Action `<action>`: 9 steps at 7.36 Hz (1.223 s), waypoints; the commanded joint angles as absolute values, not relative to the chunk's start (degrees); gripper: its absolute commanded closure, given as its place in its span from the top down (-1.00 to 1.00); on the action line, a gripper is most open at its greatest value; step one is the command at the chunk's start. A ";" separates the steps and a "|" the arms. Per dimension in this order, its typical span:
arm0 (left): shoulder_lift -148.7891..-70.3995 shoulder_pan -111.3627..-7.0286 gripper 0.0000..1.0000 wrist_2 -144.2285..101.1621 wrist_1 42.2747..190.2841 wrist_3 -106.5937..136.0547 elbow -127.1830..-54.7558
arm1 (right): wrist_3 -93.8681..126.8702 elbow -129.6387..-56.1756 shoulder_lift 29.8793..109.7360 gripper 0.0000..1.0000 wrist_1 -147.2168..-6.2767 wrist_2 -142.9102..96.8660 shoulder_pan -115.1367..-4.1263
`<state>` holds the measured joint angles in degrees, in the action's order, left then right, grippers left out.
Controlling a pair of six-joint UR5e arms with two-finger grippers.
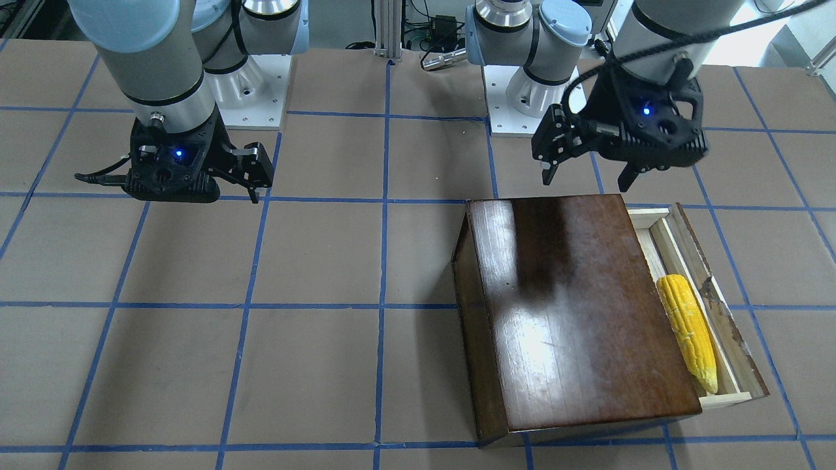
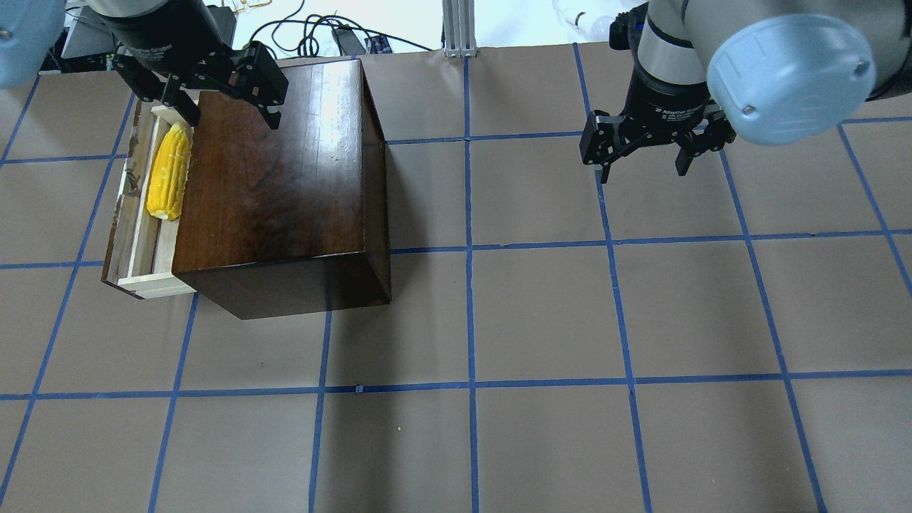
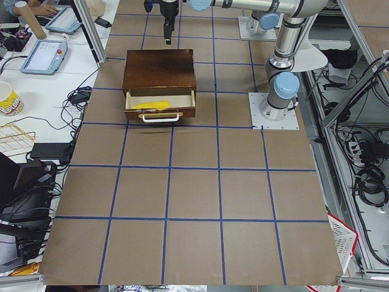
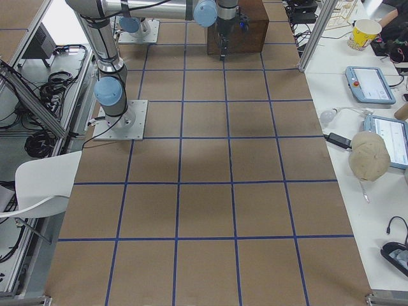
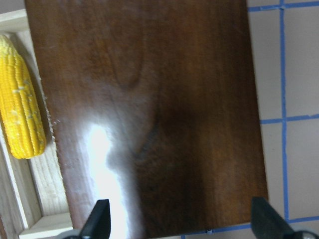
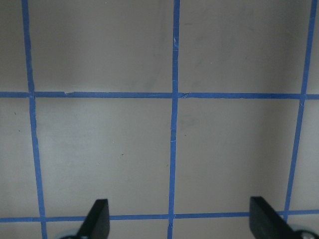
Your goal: Open drawer and put corn inside
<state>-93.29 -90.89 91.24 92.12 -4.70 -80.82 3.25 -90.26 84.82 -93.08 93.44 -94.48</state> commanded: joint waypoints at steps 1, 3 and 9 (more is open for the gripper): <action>-91.58 -91.06 1.00 92.11 91.23 -4.74 -84.97 | 3.25 -90.26 84.81 1.00 -93.08 93.51 -94.48; -90.62 -90.97 1.00 91.93 89.23 -4.75 -85.78 | 3.25 -90.26 84.81 1.00 -93.08 93.52 -94.48; -90.35 -88.42 1.00 91.85 89.65 -5.89 -85.69 | 3.25 -90.26 84.81 1.00 -93.08 93.60 -94.48</action>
<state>-90.42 -88.44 91.84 89.59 -5.87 -85.60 3.25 -90.26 84.81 -93.08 93.60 -94.48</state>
